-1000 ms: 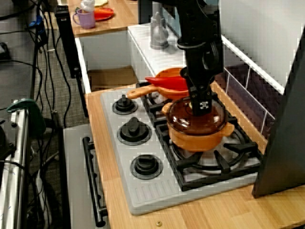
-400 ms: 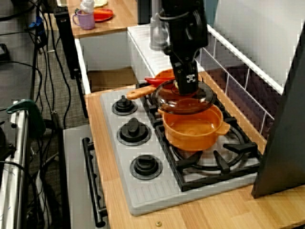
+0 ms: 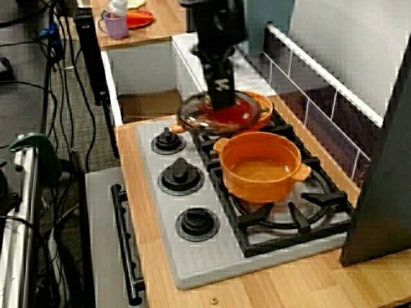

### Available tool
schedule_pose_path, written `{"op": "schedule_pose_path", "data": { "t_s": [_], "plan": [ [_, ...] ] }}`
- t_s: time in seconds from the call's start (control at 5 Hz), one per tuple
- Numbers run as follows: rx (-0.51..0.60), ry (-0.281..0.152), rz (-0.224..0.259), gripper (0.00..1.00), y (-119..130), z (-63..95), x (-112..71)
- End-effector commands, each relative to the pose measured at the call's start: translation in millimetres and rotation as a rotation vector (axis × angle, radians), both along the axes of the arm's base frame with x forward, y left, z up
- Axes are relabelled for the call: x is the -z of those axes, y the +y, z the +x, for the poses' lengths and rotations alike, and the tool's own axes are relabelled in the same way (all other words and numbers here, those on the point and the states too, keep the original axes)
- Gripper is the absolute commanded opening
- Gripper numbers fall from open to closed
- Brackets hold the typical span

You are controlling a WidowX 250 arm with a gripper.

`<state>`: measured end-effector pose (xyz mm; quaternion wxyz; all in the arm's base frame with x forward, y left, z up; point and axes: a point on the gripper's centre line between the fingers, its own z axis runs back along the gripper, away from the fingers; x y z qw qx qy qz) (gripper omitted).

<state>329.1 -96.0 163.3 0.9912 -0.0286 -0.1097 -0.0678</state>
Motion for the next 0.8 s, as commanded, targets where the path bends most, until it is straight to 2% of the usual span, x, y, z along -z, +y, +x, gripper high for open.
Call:
{"op": "schedule_pose_path", "data": {
  "t_s": [0.0,0.4,0.6],
  "plan": [
    [0.010,-0.067,0.019,0.00,23,-33.5,-7.5],
    [0.038,-0.084,0.074,0.00,27,-57.0,13.8],
    [0.020,-0.080,0.087,0.00,28,-58.1,27.5]
  ]
}}
